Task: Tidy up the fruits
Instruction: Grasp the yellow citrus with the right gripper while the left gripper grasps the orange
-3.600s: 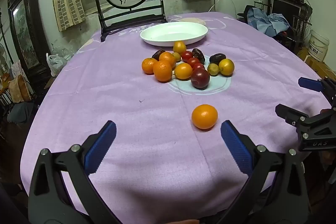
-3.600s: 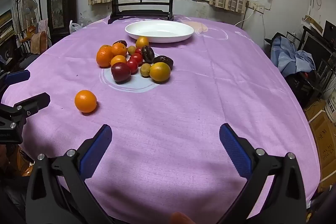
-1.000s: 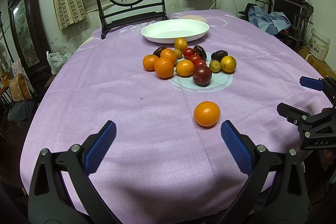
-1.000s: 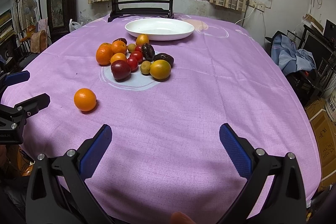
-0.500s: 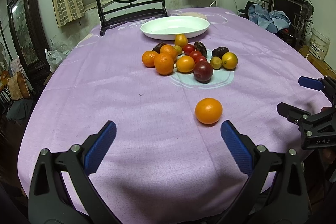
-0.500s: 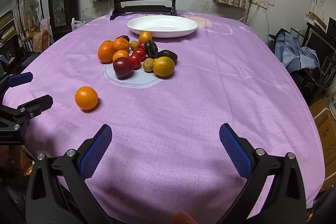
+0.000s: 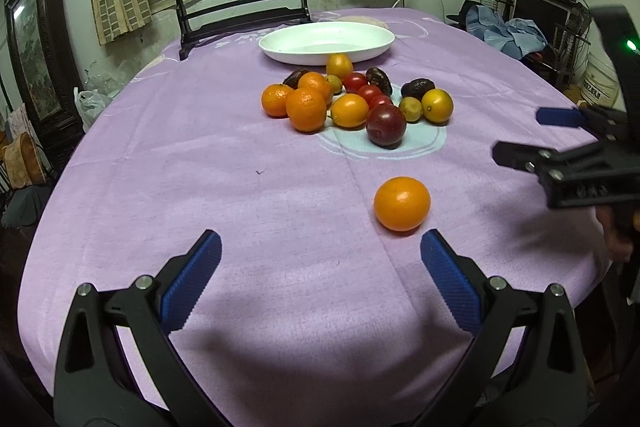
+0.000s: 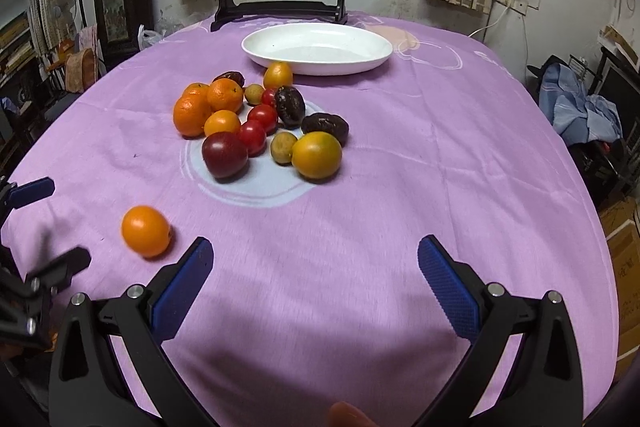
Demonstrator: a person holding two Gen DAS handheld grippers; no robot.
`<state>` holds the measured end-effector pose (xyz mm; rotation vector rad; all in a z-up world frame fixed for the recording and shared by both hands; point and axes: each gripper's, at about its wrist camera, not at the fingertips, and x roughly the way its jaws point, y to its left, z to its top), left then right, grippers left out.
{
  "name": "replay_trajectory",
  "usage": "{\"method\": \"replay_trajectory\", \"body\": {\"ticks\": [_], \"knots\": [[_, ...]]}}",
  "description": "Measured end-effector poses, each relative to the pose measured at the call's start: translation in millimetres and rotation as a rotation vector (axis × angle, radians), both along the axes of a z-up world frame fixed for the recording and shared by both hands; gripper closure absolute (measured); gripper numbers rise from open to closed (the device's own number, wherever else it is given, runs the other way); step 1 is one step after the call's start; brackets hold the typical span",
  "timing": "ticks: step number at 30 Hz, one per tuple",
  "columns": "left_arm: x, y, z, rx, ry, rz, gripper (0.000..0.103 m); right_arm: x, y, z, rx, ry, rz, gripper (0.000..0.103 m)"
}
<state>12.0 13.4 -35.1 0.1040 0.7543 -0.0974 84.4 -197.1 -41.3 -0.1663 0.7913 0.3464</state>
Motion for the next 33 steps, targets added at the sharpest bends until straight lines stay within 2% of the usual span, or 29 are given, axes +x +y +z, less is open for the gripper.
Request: {"method": "replay_trajectory", "body": {"ticks": [2, 6, 14, 19, 22, 23, 33], "knots": [[2, -1, -3, -0.008, 0.006, -0.013, 0.002, 10, 2, 0, 0.001, 0.005, 0.014, 0.003], [7, -3, -6, -0.027, 0.01, -0.057, 0.002, 41, 1, -4, 0.009, 0.052, 0.014, 0.021], [16, -12, -11, -0.085, 0.027, -0.165, 0.004, 77, 8, -17, 0.047, 0.135, 0.062, 0.031], [25, -15, -15, -0.107, 0.052, -0.187, 0.014, 92, 12, -22, 0.05, 0.148, 0.08, 0.035], [31, -16, -18, -0.118, 0.081, -0.195, 0.02, 98, 14, -23, 0.066, 0.161, 0.1, 0.049], [32, -16, -19, -0.121, 0.089, -0.196, 0.022, 98, 14, -23, 0.075, 0.163, 0.11, 0.058], [46, -31, -22, -0.121, 0.133, -0.239, 0.046, 97, 0, -21, 0.188, 0.174, 0.112, 0.059]]}}
